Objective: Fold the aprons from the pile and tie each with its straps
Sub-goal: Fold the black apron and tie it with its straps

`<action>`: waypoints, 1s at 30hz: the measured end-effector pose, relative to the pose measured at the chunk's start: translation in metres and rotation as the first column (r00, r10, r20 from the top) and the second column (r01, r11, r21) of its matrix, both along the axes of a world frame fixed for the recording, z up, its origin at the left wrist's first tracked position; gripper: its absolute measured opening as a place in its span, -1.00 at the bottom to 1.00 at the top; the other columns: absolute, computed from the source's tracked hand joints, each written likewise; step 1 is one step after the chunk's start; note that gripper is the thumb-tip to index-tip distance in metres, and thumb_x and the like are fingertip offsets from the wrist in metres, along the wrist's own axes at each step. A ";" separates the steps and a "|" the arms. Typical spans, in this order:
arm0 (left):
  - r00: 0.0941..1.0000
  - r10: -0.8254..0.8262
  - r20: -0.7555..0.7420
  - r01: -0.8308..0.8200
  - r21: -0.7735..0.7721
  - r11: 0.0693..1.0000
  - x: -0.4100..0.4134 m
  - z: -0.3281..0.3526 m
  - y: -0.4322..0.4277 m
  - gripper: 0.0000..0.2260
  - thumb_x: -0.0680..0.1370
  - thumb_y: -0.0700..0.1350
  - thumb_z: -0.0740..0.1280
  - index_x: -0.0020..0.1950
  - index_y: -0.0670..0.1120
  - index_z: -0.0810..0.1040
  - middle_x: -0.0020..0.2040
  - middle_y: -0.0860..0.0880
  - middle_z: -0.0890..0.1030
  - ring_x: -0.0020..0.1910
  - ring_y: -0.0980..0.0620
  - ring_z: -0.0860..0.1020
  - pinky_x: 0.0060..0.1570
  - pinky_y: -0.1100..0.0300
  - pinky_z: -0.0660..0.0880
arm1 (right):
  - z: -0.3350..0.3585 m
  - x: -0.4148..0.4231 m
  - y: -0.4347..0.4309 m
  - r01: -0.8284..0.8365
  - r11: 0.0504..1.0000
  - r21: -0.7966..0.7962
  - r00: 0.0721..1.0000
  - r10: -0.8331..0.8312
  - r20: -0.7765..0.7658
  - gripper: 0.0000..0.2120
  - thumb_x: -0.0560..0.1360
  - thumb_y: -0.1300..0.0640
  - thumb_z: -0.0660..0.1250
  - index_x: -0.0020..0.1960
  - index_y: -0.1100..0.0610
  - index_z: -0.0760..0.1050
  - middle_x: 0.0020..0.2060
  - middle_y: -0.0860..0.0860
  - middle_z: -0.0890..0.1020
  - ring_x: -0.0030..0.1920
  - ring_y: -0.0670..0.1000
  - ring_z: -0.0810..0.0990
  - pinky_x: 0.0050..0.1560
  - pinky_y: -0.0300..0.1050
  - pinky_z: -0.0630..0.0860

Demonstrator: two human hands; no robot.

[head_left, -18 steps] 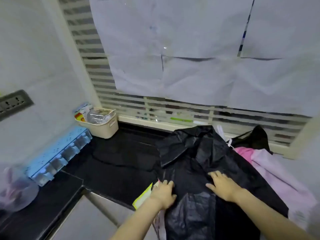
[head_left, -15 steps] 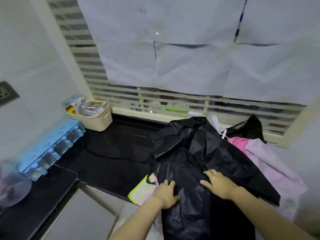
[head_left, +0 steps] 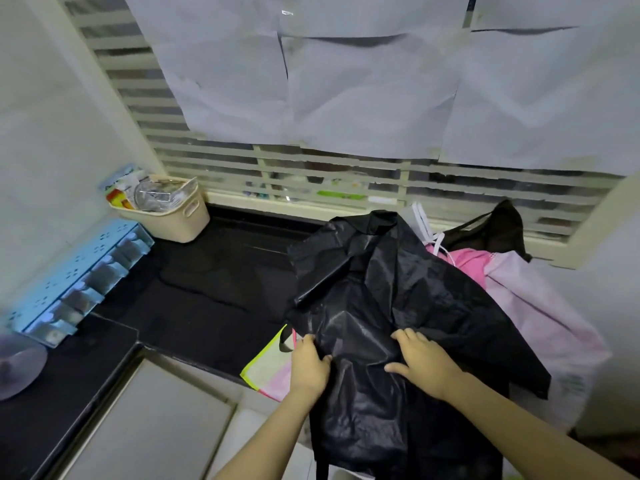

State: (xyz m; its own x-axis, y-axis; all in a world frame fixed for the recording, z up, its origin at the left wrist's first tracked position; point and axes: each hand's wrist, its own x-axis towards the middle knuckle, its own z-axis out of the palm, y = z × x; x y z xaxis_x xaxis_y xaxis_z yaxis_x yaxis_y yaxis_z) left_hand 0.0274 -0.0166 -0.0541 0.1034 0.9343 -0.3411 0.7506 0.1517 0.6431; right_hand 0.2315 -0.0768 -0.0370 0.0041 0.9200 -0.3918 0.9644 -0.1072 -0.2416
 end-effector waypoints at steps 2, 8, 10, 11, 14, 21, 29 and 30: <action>0.997 -0.011 0.070 0.006 0.067 0.998 -0.004 0.008 0.003 -0.85 0.48 -0.34 0.32 -0.13 -0.10 0.45 -0.16 -0.01 0.53 -0.05 -0.08 0.52 -0.17 0.30 0.31 | 0.002 0.002 -0.002 -0.005 0.999 0.047 1.000 0.005 -0.005 -0.15 0.36 -0.49 -0.21 0.40 0.06 0.21 0.28 -0.04 0.39 0.30 -0.02 0.38 0.24 -0.14 0.34; 0.994 -0.043 0.103 0.008 0.319 0.948 -0.018 0.047 0.024 -0.87 0.42 -0.27 0.46 -0.18 -0.07 0.55 -0.30 0.06 0.41 -0.30 0.18 0.39 -0.21 0.43 0.30 | 0.007 0.017 -0.002 0.083 0.987 0.138 0.988 -0.063 -0.143 -0.57 0.58 -0.20 0.01 0.27 0.05 0.36 0.16 -0.05 0.53 0.18 -0.02 0.49 0.09 -0.17 0.35; 0.992 -0.052 0.118 0.002 0.388 0.922 -0.024 0.061 0.034 -0.92 0.42 -0.27 0.46 -0.12 -0.15 0.62 -0.29 0.07 0.42 -0.29 0.23 0.40 -0.17 0.51 0.31 | 0.006 0.023 0.000 0.079 0.971 0.224 0.990 -0.051 -0.128 -0.59 0.59 -0.14 0.10 0.35 0.04 0.32 0.24 -0.06 0.42 0.28 -0.03 0.38 0.26 -0.19 0.29; 0.992 -0.052 0.119 -0.002 0.413 0.911 -0.026 0.068 0.038 -0.93 0.43 -0.27 0.45 -0.11 -0.16 0.63 -0.28 0.07 0.43 -0.28 0.24 0.41 -0.16 0.53 0.31 | 0.006 0.027 0.003 0.062 0.969 0.238 0.996 -0.046 -0.074 -0.53 0.58 -0.14 0.12 0.41 0.05 0.25 0.31 -0.04 0.35 0.34 -0.02 0.31 0.34 -0.16 0.24; 0.993 -0.036 0.116 -0.018 0.429 0.903 -0.032 0.081 0.049 -0.94 0.47 -0.27 0.41 -0.09 -0.15 0.63 -0.23 0.04 0.47 -0.24 0.24 0.43 -0.16 0.54 0.28 | 0.002 0.033 0.010 0.071 0.995 0.077 0.994 -0.077 0.077 -0.27 0.53 -0.22 0.19 0.53 0.04 -0.05 0.50 0.08 0.03 0.51 0.14 0.00 0.47 0.11 0.03; 0.896 0.294 0.333 -0.242 -0.189 0.952 -0.021 0.045 0.020 -0.70 0.46 -0.08 0.46 0.06 -0.13 0.42 0.03 -0.10 0.59 -0.03 -0.01 0.54 0.00 0.11 0.50 | -0.019 0.033 0.018 0.112 0.990 -0.081 0.981 -0.097 0.170 -0.19 0.52 -0.14 0.26 0.54 0.07 -0.16 0.52 0.07 -0.02 0.51 0.18 0.00 0.44 0.18 0.12; 0.987 -0.018 0.161 0.034 -0.098 0.995 -0.020 0.047 0.011 -0.73 0.43 -0.36 0.33 0.11 -0.20 0.53 0.04 -0.10 0.60 0.07 -0.06 0.56 0.01 0.21 0.47 | -0.010 0.049 0.028 0.159 0.983 0.088 0.976 -0.170 0.136 -0.70 0.57 0.32 0.08 0.27 0.14 0.33 0.16 0.10 0.50 0.13 0.14 0.54 0.05 -0.04 0.44; 0.992 -0.065 0.110 0.070 -0.042 0.997 -0.028 0.055 0.018 -0.71 0.43 -0.37 0.31 0.13 -0.20 0.54 0.03 -0.09 0.60 0.05 -0.02 0.55 -0.07 0.25 0.42 | -0.007 0.052 0.031 0.195 0.976 0.097 0.971 -0.206 0.123 -0.72 0.57 0.32 0.06 0.25 0.17 0.34 0.14 0.12 0.54 0.12 0.16 0.56 0.04 -0.04 0.43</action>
